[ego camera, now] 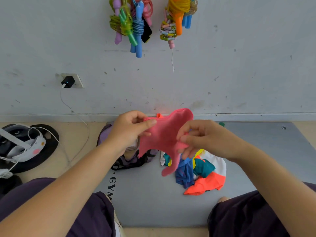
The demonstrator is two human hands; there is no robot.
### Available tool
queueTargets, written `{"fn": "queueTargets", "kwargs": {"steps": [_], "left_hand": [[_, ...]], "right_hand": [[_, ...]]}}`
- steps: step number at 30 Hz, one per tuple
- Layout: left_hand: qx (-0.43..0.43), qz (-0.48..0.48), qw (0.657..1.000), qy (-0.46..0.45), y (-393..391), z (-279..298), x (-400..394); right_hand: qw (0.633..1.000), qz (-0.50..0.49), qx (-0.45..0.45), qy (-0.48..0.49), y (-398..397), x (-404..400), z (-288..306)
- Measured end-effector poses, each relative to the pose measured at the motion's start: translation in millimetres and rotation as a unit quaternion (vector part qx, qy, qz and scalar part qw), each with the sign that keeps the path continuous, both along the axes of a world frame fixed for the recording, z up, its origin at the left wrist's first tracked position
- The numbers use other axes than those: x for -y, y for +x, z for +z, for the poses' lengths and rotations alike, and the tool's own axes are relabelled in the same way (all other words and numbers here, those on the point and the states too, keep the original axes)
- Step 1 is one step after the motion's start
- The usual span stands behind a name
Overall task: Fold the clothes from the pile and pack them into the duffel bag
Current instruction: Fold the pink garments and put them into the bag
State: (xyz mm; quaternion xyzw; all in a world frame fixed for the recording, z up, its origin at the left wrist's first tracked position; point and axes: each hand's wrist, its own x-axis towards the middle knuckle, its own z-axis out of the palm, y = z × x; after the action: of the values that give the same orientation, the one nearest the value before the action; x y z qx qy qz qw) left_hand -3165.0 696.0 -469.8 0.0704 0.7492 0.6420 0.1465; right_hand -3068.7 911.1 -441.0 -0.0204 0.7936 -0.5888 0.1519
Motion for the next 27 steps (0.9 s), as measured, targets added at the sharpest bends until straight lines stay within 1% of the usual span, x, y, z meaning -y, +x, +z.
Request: {"fn": "queueTargets", "kwargs": {"steps": [2, 4, 5, 7, 10, 13, 15, 19, 22, 24, 27], "left_hand": [[0.023, -0.033, 0.999, 0.036, 7, -1, -9], [0.048, -0.077, 0.994, 0.063, 14, -1, -14], [0.061, -0.099, 0.991, 0.067, 16, 0, -17], [0.079, -0.126, 0.987, 0.059, 21, 1, -19], [0.096, -0.135, 0.985, 0.047, 25, 2, -22], [0.109, -0.135, 0.983, 0.056, 27, 2, -24], [0.117, -0.141, 0.981, 0.062, 27, 3, -24], [0.115, -0.142, 0.981, 0.065, 26, 3, -24], [0.110, -0.147, 0.981, 0.065, 25, 4, -23], [0.109, -0.168, 0.977, 0.070, 25, 5, -21], [0.067, -0.178, 0.981, 0.035, 26, 9, -17]], "right_hand": [[0.999, 0.033, 0.005, -0.034, 3, 8, 3], [0.998, 0.039, -0.009, -0.039, 4, 14, 5], [0.999, 0.027, -0.026, -0.019, 5, 16, 5], [0.994, -0.021, -0.085, 0.060, 6, 19, 3], [0.961, -0.081, -0.188, 0.184, 5, 20, -2], [0.928, -0.096, -0.254, 0.254, 4, 20, -4], [0.917, -0.103, -0.278, 0.267, 4, 20, -6], [0.904, -0.118, -0.299, 0.283, 5, 21, -8], [0.902, -0.122, -0.303, 0.283, 4, 20, -8], [0.902, -0.126, -0.306, 0.277, 3, 20, -8], [0.902, -0.134, -0.313, 0.266, 2, 17, -9]]}}
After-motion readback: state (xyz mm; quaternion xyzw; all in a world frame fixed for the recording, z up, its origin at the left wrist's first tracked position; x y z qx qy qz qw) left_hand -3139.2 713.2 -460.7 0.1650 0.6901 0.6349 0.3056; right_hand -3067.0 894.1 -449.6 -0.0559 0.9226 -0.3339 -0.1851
